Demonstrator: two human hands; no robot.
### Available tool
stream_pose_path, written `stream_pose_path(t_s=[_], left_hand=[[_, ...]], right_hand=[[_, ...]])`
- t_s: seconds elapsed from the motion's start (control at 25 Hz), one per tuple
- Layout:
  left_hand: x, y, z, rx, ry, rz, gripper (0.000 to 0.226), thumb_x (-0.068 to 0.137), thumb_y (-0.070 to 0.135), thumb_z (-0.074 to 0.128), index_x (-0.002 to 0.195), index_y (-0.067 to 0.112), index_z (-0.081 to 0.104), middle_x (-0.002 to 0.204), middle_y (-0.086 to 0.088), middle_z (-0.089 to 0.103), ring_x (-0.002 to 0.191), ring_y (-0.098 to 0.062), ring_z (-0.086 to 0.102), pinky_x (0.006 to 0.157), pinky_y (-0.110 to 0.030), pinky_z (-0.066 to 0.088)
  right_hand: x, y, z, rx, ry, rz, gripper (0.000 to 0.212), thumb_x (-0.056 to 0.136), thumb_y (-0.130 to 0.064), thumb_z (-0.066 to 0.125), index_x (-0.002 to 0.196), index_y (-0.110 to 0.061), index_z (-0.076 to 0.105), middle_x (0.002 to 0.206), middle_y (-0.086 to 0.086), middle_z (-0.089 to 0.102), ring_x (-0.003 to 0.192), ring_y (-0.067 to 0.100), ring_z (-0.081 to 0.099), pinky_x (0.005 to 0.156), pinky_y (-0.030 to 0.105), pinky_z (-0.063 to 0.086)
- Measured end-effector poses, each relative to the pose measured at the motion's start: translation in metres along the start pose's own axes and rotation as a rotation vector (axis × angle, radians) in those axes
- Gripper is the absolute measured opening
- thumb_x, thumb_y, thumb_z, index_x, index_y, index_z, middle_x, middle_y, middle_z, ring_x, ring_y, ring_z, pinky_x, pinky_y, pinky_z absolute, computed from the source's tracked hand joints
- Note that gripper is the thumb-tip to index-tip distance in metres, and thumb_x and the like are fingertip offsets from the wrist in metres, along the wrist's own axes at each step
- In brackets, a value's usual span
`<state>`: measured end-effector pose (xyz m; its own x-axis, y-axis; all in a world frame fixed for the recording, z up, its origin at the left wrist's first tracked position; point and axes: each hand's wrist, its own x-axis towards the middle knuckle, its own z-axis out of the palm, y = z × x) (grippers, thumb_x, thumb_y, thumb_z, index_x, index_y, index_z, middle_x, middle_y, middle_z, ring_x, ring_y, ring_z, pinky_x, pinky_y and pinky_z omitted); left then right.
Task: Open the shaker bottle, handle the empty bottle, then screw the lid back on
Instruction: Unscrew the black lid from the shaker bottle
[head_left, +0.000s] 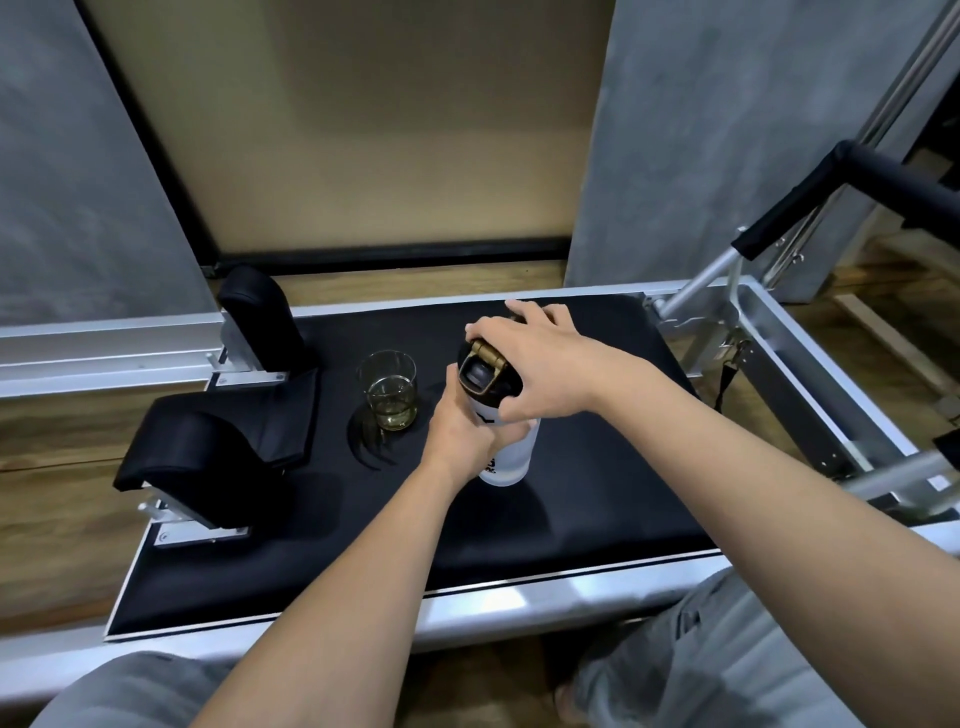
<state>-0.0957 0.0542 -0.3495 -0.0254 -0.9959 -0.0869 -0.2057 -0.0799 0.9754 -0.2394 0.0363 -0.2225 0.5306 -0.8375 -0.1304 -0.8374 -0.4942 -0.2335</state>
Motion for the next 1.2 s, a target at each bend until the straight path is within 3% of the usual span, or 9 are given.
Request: stream_pose_path(t_s=[0.12,0.24,0.44,0.6,0.8,0.92,1.0,1.04,1.2], left_hand=[[-0.005,0.003,0.001,-0.014,0.018,0.040,0.072,0.063,0.027,0.096,0.102,0.059,0.043,0.119,0.016,0.067,0.114,-0.009,0.064,0.093,-0.028,0.054],[-0.004,0.004,0.003,0.003,0.000,0.037,0.074,0.067,0.027,0.095,0.115,0.047,0.042,0.128,0.013,0.063,0.122,-0.013,0.060,0.096,-0.025,0.052],[-0.006,0.013,0.006,-0.187,-0.055,-0.078,0.088,0.072,0.051,0.076,0.147,0.013,0.050,0.148,-0.008,0.057,0.127,-0.023,0.064,0.105,-0.047,0.056],[-0.003,0.015,0.005,-0.256,0.023,-0.133,0.010,0.105,0.030,0.060,0.108,0.022,0.065,0.120,-0.011,0.068,0.083,-0.015,0.079,0.062,-0.036,0.063],[-0.005,0.002,0.009,-0.072,-0.010,-0.031,0.088,0.052,0.031,0.095,0.130,0.037,0.054,0.125,0.014,0.067,0.121,-0.014,0.065,0.093,-0.016,0.053],[-0.001,-0.003,0.009,0.112,0.046,0.048,0.076,0.082,0.034,0.087,0.147,0.017,0.050,0.128,0.020,0.054,0.121,-0.012,0.061,0.091,-0.022,0.054],[0.002,0.002,0.008,0.086,0.071,0.030,0.036,0.100,0.036,0.065,0.127,0.011,0.062,0.150,-0.013,0.043,0.088,-0.014,0.071,0.067,-0.036,0.061],[0.004,-0.005,0.005,0.004,0.052,0.024,0.030,0.102,0.034,0.060,0.112,0.006,0.066,0.109,-0.040,0.050,0.071,-0.012,0.069,0.057,-0.033,0.059],[-0.001,0.005,-0.001,-0.035,0.044,0.001,0.049,0.060,0.049,0.093,0.102,0.041,0.068,0.100,0.009,0.068,0.077,0.005,0.068,0.071,-0.016,0.056]], right_hand=[[-0.005,-0.001,-0.004,0.184,0.016,0.028,0.058,0.085,-0.040,0.059,0.141,-0.033,0.047,0.165,-0.008,0.035,0.158,0.029,0.005,0.121,0.047,0.006],[0.004,-0.018,-0.002,0.230,0.169,0.310,0.092,0.091,-0.077,0.042,0.162,-0.021,0.023,0.174,0.003,0.008,0.155,0.036,0.016,0.119,0.060,0.017],[0.023,-0.051,0.010,-0.270,0.148,0.613,0.106,0.084,-0.084,0.046,0.146,0.002,0.038,0.142,0.022,0.047,0.106,0.037,0.056,0.079,0.047,0.045],[0.020,-0.047,0.012,-0.354,0.096,0.324,0.072,0.089,-0.060,0.054,0.137,-0.006,0.047,0.166,0.025,0.022,0.114,0.043,0.055,0.079,0.042,0.036],[0.003,-0.021,-0.003,-0.121,0.027,-0.031,0.086,0.077,-0.051,0.067,0.153,-0.028,0.036,0.172,-0.012,0.016,0.145,0.041,0.031,0.108,0.046,0.037],[0.012,-0.032,0.004,-0.061,0.126,0.261,0.117,0.076,-0.083,0.058,0.164,-0.025,0.006,0.174,0.003,0.004,0.147,0.048,0.028,0.114,0.064,0.031],[0.022,-0.046,0.013,-0.113,0.150,0.552,0.123,0.076,-0.089,0.049,0.161,-0.010,0.009,0.165,0.018,0.024,0.136,0.050,0.040,0.102,0.066,0.041],[0.026,-0.053,0.017,-0.147,0.140,0.628,0.117,0.079,-0.085,0.052,0.156,-0.003,0.018,0.155,0.019,0.038,0.130,0.049,0.045,0.097,0.065,0.045],[0.025,-0.044,0.022,-0.220,0.212,0.349,0.075,0.081,-0.061,0.062,0.133,-0.013,0.040,0.128,0.005,0.053,0.110,0.033,0.047,0.084,0.049,0.046]])
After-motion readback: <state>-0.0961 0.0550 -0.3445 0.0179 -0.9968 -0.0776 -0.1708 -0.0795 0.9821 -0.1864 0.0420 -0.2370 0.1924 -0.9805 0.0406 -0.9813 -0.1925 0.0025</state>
